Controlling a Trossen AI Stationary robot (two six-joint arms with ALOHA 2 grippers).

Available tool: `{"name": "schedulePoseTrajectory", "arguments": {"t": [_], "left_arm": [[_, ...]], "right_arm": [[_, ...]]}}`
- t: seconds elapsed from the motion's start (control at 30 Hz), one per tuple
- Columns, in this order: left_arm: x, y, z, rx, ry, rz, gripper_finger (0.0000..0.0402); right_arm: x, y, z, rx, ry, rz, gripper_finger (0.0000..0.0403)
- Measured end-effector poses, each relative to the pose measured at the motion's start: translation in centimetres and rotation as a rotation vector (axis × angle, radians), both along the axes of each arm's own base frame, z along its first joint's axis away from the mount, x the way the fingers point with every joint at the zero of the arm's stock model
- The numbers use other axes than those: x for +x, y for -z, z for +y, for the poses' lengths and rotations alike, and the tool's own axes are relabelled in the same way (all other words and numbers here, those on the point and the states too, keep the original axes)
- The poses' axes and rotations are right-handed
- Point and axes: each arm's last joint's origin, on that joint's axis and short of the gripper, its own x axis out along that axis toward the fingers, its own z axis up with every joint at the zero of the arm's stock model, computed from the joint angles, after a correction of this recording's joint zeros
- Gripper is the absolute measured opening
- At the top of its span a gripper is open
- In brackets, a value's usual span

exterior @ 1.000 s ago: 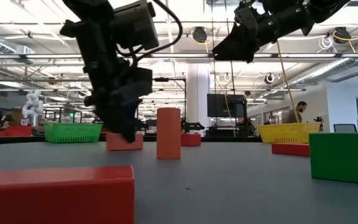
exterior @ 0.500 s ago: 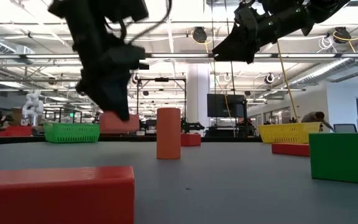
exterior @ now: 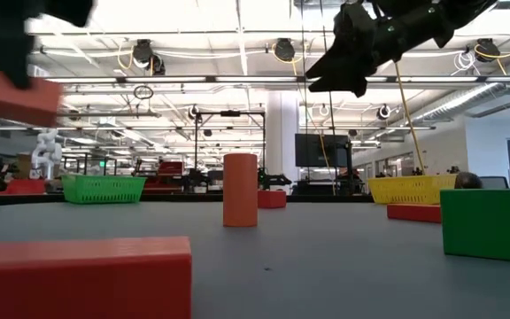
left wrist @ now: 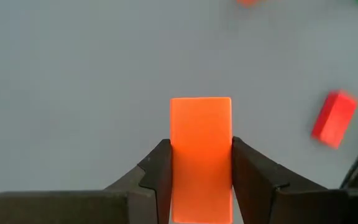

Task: Sort & place blocks by color
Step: Put the orange block into the orange bin

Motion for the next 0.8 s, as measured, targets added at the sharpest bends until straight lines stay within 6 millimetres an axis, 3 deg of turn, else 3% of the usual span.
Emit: {"name": "schedulePoseTrajectory", "arguments": {"t": [0.33, 0.57, 0.8], "left_arm": [[-5.2, 0.2, -4.7, -0.074, 0.033, 0.106, 0.0125], [-8.2, 0.3, -6.5, -0.074, 0.137, 0.15, 0.0129], [-9.8, 0.3, -7.3, -0.082, 0.194, 0.186, 0.0131]], "right_arm": [[0.3, 0.0, 1.7, 0.012, -0.067, -0.001, 0.0196], [0.4, 0.0, 1.9, 0.021, -0.067, -0.002, 0.0196], [0.2, 0.6, 1.9, 0.037, -0.063, 0.023, 0.0196]]}}
